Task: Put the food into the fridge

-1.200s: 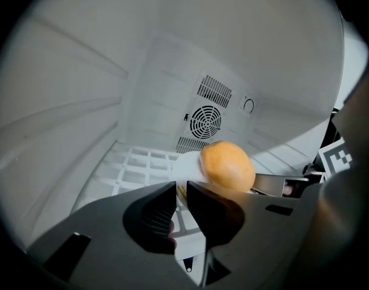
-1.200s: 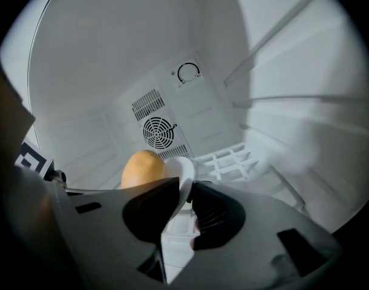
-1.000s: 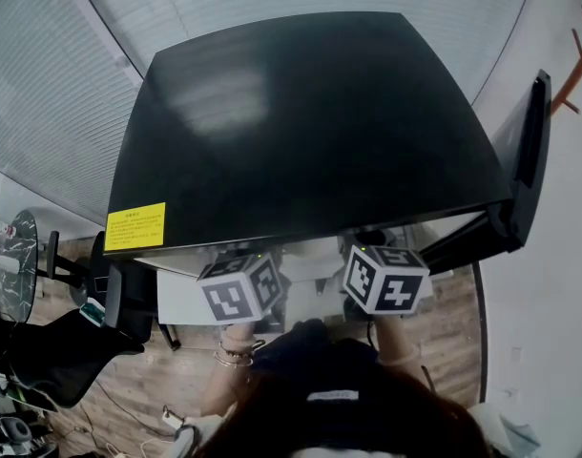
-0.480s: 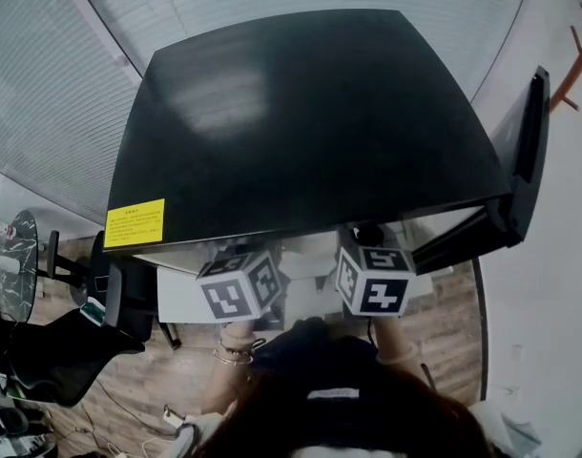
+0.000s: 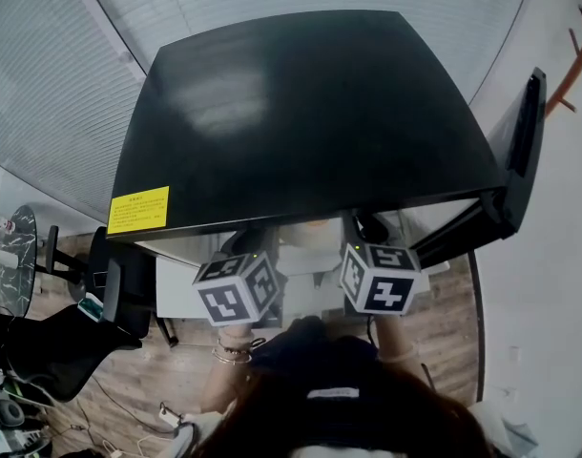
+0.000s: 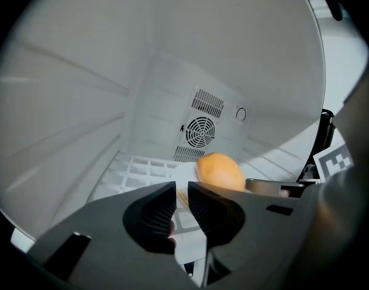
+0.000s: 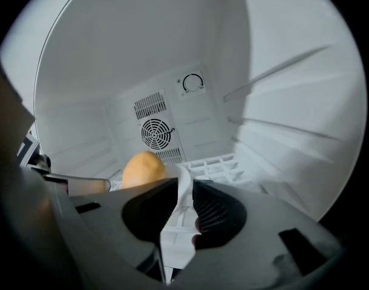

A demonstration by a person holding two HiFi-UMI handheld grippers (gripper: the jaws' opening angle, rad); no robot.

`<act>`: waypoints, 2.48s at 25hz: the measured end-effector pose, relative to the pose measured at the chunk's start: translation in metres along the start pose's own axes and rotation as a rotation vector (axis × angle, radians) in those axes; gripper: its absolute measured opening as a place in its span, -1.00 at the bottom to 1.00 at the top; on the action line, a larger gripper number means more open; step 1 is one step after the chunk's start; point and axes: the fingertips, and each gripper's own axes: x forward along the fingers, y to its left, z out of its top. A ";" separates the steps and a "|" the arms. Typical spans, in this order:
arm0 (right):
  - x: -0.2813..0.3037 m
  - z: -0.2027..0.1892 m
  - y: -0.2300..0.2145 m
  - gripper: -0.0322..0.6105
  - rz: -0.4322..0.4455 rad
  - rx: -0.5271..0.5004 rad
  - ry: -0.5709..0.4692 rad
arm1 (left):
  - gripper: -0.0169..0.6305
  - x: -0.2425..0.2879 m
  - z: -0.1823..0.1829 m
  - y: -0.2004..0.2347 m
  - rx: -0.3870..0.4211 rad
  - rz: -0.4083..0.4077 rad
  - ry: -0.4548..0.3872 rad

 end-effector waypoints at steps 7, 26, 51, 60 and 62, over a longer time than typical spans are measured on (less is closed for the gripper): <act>-0.016 -0.004 0.006 -0.67 0.020 -0.003 -0.015 | -0.94 -0.022 0.005 -0.002 -0.035 -0.003 -0.104; -0.062 -0.032 0.017 -0.73 0.065 -0.034 -0.032 | -0.95 -0.079 -0.018 -0.010 -0.100 0.006 -0.216; -0.150 -0.077 0.032 -0.91 0.124 -0.188 -0.142 | -0.95 -0.172 -0.078 -0.056 -0.115 -0.040 -0.345; -0.168 -0.063 0.034 -0.91 0.150 -0.179 -0.223 | -0.95 -0.175 -0.079 -0.063 -0.106 -0.063 -0.353; -0.170 -0.062 0.033 -0.91 0.144 -0.181 -0.231 | -0.95 -0.175 -0.080 -0.061 -0.100 -0.056 -0.350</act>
